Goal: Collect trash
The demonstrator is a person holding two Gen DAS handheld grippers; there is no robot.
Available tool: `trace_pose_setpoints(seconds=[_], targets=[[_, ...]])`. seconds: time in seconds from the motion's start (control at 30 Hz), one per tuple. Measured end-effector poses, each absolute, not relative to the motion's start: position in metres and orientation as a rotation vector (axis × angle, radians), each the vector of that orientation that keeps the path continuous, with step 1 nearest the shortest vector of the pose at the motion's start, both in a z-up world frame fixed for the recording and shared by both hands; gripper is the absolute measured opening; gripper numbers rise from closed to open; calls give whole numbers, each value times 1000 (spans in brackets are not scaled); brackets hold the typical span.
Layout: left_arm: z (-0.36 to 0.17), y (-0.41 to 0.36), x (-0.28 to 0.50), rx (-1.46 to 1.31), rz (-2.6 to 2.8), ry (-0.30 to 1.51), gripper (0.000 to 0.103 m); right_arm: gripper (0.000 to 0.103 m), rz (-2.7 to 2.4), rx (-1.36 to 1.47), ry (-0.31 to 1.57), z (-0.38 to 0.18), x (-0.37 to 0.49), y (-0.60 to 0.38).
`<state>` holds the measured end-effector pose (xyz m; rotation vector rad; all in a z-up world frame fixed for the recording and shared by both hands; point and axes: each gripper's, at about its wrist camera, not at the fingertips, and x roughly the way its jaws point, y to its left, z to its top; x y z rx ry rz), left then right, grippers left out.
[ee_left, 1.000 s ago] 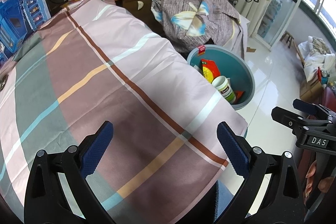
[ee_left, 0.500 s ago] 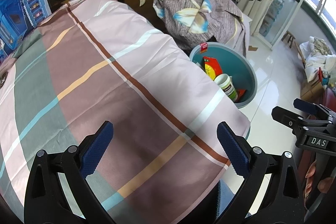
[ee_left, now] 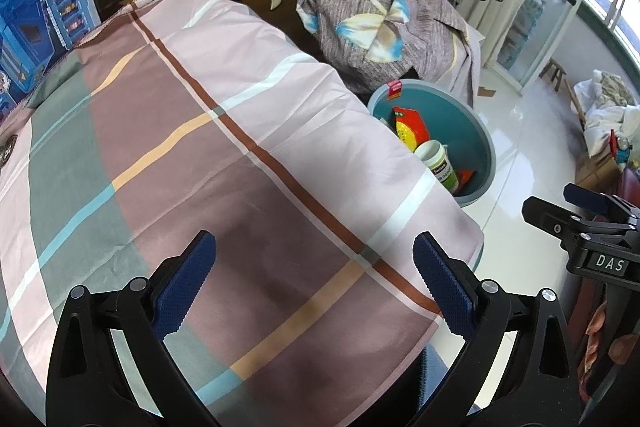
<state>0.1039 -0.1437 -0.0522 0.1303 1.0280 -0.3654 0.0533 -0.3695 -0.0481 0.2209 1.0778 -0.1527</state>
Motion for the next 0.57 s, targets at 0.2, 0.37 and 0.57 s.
trace_pose_setpoints(seconds=[0.2,0.37,0.57], targets=[[-52,-140,106,128,-359,1025,99,96,-160,209,1074,-48,54,-368],[-53,-137,109,118,-367,1041,99,96,-166,210,1068,-46,54,-370],[-57,-136,109,119,-361,1052,99,96,-173,206,1072,-47,54,-369]])
